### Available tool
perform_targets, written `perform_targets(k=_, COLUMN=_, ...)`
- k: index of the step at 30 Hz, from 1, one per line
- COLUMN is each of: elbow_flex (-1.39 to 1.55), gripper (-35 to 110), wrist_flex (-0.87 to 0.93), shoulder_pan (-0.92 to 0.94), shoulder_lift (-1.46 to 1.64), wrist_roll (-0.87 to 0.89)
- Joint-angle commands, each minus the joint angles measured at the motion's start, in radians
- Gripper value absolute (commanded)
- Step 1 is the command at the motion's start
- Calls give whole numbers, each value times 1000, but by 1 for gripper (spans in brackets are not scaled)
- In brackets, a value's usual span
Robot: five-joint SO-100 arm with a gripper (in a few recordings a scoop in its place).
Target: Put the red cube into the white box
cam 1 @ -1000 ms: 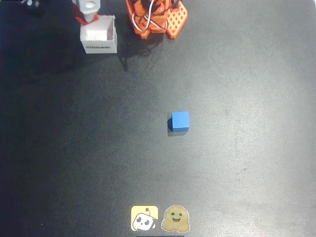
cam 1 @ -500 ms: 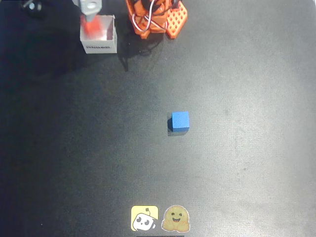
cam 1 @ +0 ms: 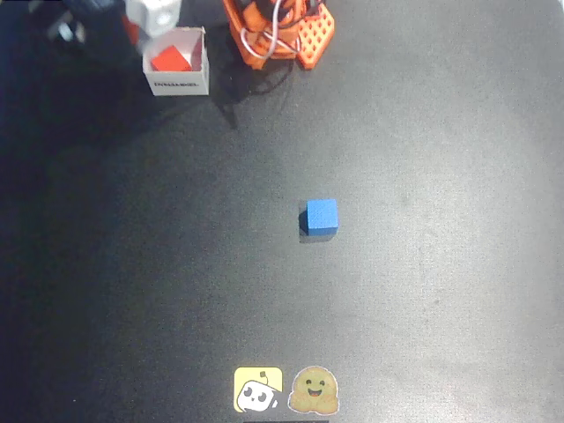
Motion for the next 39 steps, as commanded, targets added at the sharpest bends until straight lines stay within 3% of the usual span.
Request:
perform_targets(k=1, elbow_flex=-41, gripper=0, wrist_flex=-91, shoulder_pan=-253, shoulder_lift=-5, wrist_roll=-17)
perform_targets(k=7, elbow_flex=12, gripper=0, wrist_flex=-281, shoulder_pan=-646, shoulder_lift=-5, wrist_roll=-6)
perform_targets(k=14, elbow_flex=184, gripper=0, wrist_flex=-367, shoulder_pan=-868, shoulder_lift=147, wrist_roll=0)
perform_targets(k=30, elbow_flex=815, gripper=0, wrist_flex=-287, shoulder_pan=-1028, shoulder_lift=822, wrist_roll=-9)
perform_targets(k=39, elbow_flex=910, gripper=0, wrist_flex=-288, shoulder_pan=-1022, shoulder_lift=822, wrist_roll=-20)
